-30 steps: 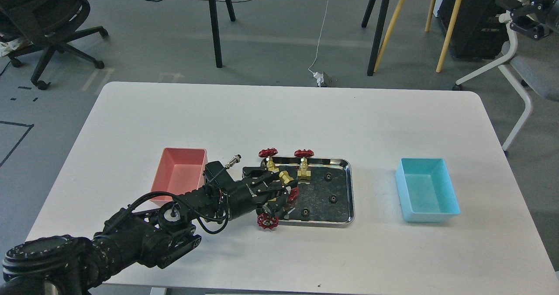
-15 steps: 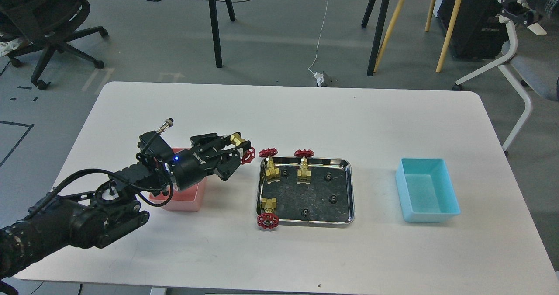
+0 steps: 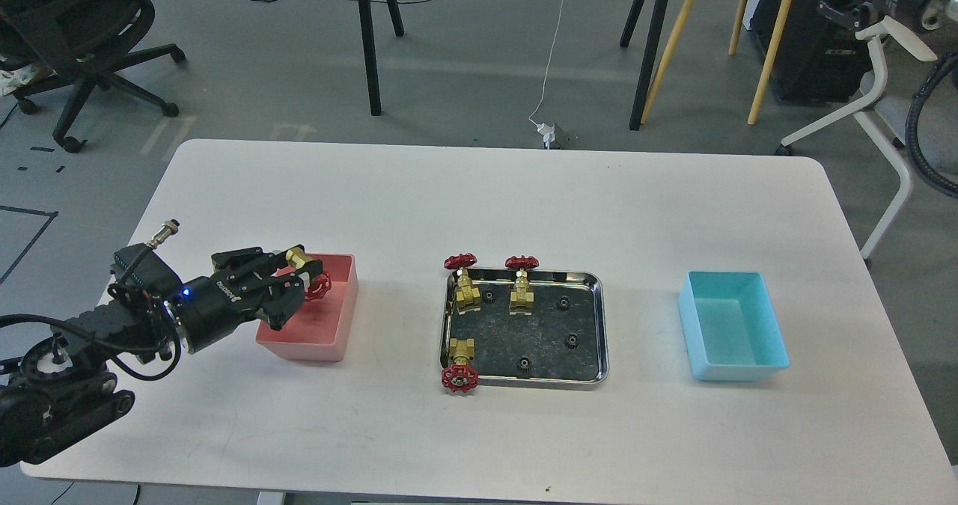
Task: Place valve in pink box and gear in blue box
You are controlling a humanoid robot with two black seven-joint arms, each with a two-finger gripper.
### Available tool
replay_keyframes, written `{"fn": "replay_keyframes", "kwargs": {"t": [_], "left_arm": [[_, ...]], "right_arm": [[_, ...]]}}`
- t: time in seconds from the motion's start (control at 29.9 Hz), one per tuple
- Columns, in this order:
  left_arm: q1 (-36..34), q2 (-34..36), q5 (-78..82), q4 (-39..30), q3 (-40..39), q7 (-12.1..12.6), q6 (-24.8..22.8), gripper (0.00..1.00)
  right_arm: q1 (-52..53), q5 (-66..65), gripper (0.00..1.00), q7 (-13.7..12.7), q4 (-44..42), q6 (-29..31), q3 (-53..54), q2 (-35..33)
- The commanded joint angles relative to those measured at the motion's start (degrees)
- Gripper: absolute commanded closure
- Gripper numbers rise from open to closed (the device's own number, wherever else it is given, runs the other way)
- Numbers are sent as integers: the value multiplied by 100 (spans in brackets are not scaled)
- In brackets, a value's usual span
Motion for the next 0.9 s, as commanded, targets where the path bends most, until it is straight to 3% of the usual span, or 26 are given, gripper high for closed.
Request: {"fn": "replay_keyframes", "kwargs": {"t": [0.0,0.1,0.33,0.67,0.87], "left_arm": [[156,-44,-26,32,-5,0,0,81],[174,-106,-35,111,-5,0,0,74],[165,-264,-377,190,-14,0,0,26],[69,-308,-1509,181,-382,0,0,8],[-528,-229,-3249,137,-1006,0,0,5]], "right_arm": [[27,-1,1,0,-8,0,1,21],[28,-1,1,0,-8,0,1,21],[36,-1,1,0,10,0,1,-5],[-25,-1,1,0,97,0,-8,3],[-17,-10,1,-61,325,149,-288,3]]}}
